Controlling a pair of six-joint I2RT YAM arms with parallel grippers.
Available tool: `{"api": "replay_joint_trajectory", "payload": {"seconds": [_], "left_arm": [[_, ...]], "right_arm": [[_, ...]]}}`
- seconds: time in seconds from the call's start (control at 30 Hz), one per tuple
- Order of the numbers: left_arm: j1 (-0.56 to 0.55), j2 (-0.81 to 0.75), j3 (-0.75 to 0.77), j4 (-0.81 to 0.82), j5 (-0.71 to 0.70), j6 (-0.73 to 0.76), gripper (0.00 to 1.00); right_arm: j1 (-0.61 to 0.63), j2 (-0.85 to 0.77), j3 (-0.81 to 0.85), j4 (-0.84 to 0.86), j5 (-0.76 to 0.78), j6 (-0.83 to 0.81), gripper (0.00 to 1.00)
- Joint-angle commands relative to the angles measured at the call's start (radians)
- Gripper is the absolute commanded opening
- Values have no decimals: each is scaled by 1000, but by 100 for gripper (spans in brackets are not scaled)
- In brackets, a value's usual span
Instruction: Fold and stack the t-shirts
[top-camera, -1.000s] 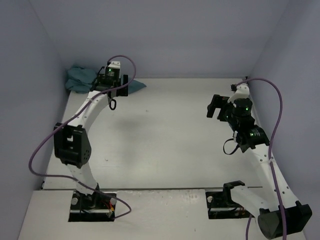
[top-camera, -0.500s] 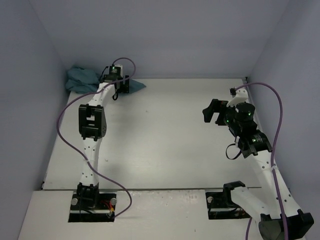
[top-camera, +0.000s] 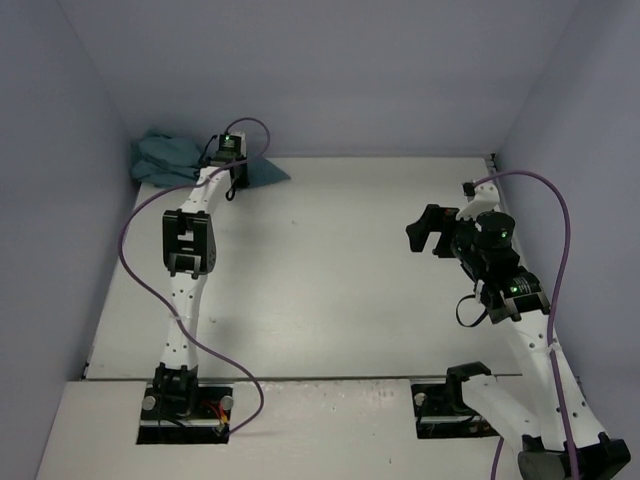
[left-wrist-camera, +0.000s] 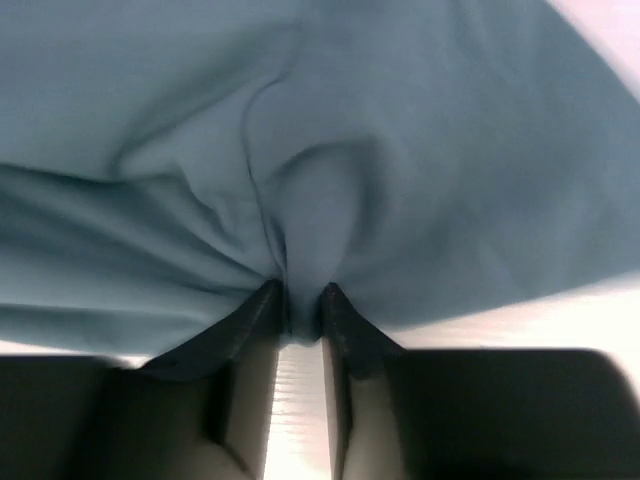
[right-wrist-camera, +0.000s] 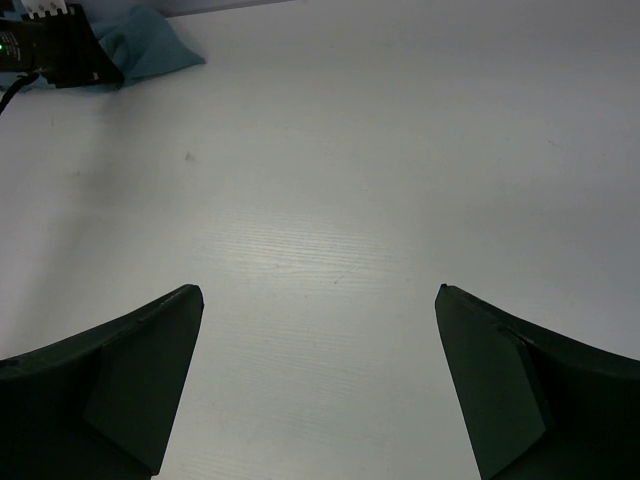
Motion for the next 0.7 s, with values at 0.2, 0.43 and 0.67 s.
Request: {"api": "replay_joint_trajectory", "payload": {"seconds": [0.2,0.43,0.67], "left_arm": [[-41,-209,-224,-26,234,1,0],[-247,-617,-404,-2,218,14,0],[-242,-679,78,-161,253,11,0]], "right_arm": [[5,-10,63,22,38,-40,100],[3,2,91,22,161,-49,100],[3,42,119,23,158,-52,100]]}}
